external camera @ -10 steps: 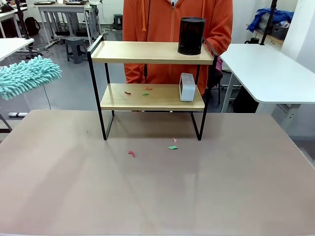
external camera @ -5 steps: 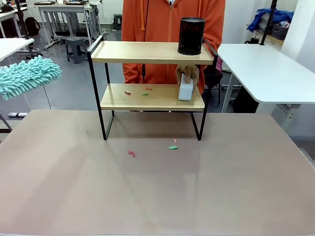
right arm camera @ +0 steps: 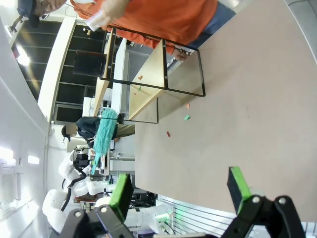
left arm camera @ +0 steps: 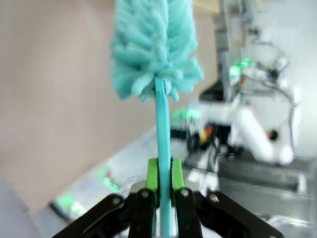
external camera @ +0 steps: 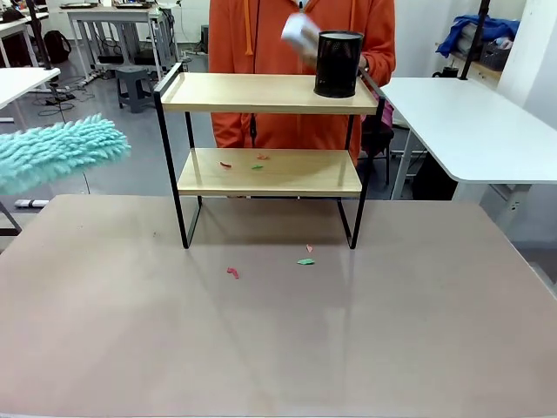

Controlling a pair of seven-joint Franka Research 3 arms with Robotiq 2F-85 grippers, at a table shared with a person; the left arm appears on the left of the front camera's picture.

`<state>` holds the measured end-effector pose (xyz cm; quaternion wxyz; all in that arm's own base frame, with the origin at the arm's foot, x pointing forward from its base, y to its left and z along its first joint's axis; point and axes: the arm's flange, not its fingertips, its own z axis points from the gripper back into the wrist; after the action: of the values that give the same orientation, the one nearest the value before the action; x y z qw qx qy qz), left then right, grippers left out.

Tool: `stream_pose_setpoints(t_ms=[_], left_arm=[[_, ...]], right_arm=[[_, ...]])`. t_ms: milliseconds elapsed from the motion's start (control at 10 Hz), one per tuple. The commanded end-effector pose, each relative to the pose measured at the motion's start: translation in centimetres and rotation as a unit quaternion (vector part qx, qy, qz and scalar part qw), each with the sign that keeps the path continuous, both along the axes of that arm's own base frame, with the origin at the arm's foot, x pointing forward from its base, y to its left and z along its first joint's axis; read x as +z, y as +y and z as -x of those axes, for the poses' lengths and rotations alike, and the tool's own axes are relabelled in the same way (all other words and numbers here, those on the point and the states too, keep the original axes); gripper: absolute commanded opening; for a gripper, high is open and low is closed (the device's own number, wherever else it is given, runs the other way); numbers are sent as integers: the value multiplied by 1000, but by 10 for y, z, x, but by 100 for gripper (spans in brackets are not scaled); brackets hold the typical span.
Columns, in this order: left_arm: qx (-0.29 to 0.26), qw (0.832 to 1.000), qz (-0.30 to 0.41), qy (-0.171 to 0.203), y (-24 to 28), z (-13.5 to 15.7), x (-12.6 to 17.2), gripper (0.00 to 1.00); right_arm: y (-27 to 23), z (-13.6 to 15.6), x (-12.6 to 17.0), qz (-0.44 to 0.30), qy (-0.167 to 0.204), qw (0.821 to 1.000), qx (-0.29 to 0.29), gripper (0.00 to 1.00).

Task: Clean the shelf.
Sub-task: Clean the remaining tier of the Shelf with the Duster once objects are removed.

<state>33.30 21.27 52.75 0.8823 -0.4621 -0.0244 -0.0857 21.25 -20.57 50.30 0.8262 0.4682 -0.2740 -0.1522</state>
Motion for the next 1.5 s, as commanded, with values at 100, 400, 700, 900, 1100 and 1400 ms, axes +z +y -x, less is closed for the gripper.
stream_pose_setpoints(t_ms=[100,400,700,900,1100,1400], left_arm=[[-225,971,-75,-18,14,65,19,12],[-323,944,-15,-57,-33,96,20,12],[-265,952,-20,-153,-122,127,15,12],[-247,962,-25,-111,-154,131,10,12],[-275,951,-7,-141,-117,122,19,12],[-265,955,-13,-135,-130,127,14,12]], right_arm=[[0,-2,1,-1,-17,1000,3,100],[0,-2,1,-1,-17,1000,3,100],[0,-2,1,-1,-17,1000,3,100],[0,-2,1,-1,-17,1000,3,100],[0,-2,1,-1,-17,1000,3,100],[0,-2,1,-1,-17,1000,3,100]])
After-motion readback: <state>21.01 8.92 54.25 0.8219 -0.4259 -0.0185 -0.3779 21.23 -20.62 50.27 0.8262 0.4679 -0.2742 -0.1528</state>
